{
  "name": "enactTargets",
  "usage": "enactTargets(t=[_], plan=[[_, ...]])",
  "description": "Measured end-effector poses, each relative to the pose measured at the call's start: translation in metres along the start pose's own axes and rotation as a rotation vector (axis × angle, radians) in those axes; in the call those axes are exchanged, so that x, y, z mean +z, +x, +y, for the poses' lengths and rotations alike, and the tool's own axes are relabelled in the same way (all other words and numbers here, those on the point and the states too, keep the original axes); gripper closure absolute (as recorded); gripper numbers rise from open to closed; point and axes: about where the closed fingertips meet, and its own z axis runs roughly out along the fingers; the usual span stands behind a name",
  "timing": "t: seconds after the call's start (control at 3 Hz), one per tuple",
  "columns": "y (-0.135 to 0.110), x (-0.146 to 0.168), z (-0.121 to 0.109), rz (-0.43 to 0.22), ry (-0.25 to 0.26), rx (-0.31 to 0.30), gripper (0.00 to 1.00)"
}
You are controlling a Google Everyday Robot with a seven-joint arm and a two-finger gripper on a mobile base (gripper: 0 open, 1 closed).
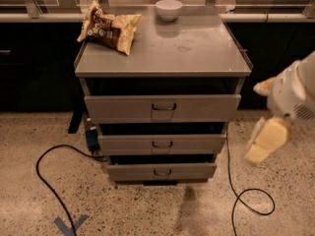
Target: Open middle drawer
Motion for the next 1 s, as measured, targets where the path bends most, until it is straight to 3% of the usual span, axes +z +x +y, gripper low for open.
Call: enactTargets(t=[0.33, 0.67, 1.0], plan=[[0.017, 0.076, 0.019, -0.06, -0.053, 0.059, 0.0], [0.021, 0.136, 0.022, -0.151, -0.072, 0.101, 0.0], [0.025, 0.184, 0.025, -0.239, -0.128, 0.159, 0.0]])
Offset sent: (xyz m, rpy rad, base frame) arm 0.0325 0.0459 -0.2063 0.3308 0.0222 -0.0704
